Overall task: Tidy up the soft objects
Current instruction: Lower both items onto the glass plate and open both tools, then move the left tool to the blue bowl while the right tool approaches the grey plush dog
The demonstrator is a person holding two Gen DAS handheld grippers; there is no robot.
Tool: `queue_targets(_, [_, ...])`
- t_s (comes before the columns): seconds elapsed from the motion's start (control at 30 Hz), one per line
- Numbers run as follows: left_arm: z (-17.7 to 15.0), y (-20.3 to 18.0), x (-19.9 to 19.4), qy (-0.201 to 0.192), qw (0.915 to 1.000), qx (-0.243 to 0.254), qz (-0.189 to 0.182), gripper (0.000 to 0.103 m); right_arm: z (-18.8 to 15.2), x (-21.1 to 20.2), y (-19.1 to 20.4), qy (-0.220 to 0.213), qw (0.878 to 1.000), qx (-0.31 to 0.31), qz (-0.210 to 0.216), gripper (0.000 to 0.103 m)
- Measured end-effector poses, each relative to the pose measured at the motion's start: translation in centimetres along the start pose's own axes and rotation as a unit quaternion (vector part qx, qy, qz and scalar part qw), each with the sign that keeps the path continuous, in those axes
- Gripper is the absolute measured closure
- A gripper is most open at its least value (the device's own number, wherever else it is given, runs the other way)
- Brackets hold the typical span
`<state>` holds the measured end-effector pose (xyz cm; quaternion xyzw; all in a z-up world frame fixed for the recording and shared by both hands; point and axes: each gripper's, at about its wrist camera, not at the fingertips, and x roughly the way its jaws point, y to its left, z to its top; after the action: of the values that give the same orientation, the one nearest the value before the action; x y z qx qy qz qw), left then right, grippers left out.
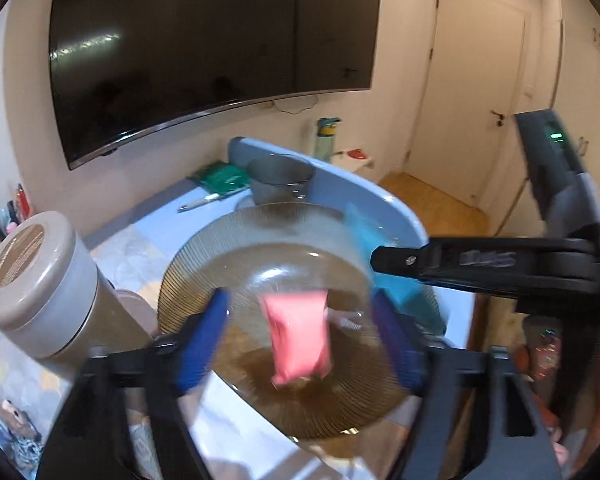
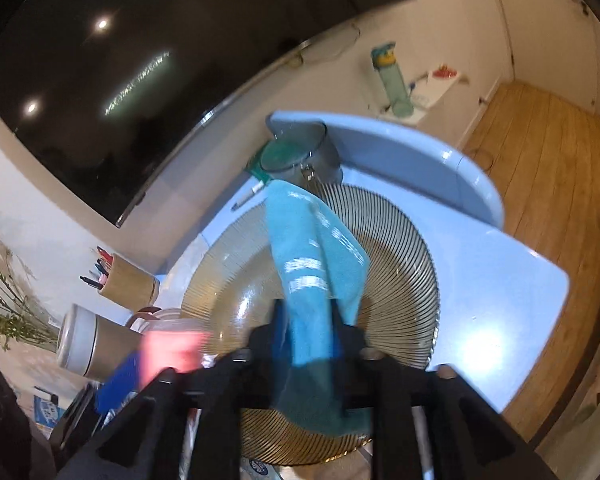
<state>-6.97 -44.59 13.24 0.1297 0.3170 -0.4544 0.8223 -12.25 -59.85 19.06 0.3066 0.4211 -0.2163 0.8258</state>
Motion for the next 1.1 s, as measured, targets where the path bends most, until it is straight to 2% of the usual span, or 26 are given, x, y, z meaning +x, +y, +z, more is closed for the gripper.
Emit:
queue_targets(0.03, [0.0,0.0,0.1,0.002,1.0000,0.000,-0.004,0.023,0.0,-0.2,-0.4,-0.005,1.000,0.004,0.012,0.042])
queue_targets(0.17, [-0.4,0.0,-1.4,0.004,0.9993,-0.005,-0.037,0.023,-0.5,-1.6,-1.2,-0.013,0.999,0.015,0.040,0.041])
queue_targets(0.37, [-1.1,0.0,-8.1,-0.031,0.9967,0.000,-0.075,0.023,-2.6,-5.6,0.3,-0.039,0.997,-0.007,0.060,0.040])
queue_targets(0.57, [-3.4,3.1,-17.7,-0.071,0.9959,-0.001,-0.056,0.023,-5.9,-8.4,4.5,-0.044,0.993,-0.066,0.084,0.035])
queue_targets(0.67, [-4.8,6.2,-22.8,-0.093,0.9952,-0.020,-0.022,0.023,-8.0,-9.5,7.7,-0.046,0.987,-0.118,0.100,0.035])
queue_targets(0.77, [-6.3,10.0,-28.3,-0.111,0.9912,-0.054,0.047,0.023,-10.8,-10.8,12.1,-0.050,0.974,-0.187,0.117,0.034])
queue_targets(0.83, [-7.4,12.6,-31.6,-0.114,0.9834,-0.087,0.111,0.023,-13.2,-11.4,15.5,-0.052,0.960,-0.235,0.141,0.022])
queue_targets(0.9, [-8.9,14.9,-34.7,-0.126,0.9721,-0.115,0.161,0.023,-15.3,-11.6,18.5,-0.055,0.947,-0.271,0.161,0.019])
queue_targets(1.0, [-11.4,17.2,-38.1,-0.141,0.9614,-0.131,0.197,0.023,-18.3,-10.5,21.7,-0.043,0.934,-0.305,0.182,0.018])
queue_targets(1.1, [-14.9,20.2,-40.9,-0.143,0.9460,-0.161,0.242,0.023,-21.1,-7.5,24.5,0.003,0.927,-0.321,0.195,0.018])
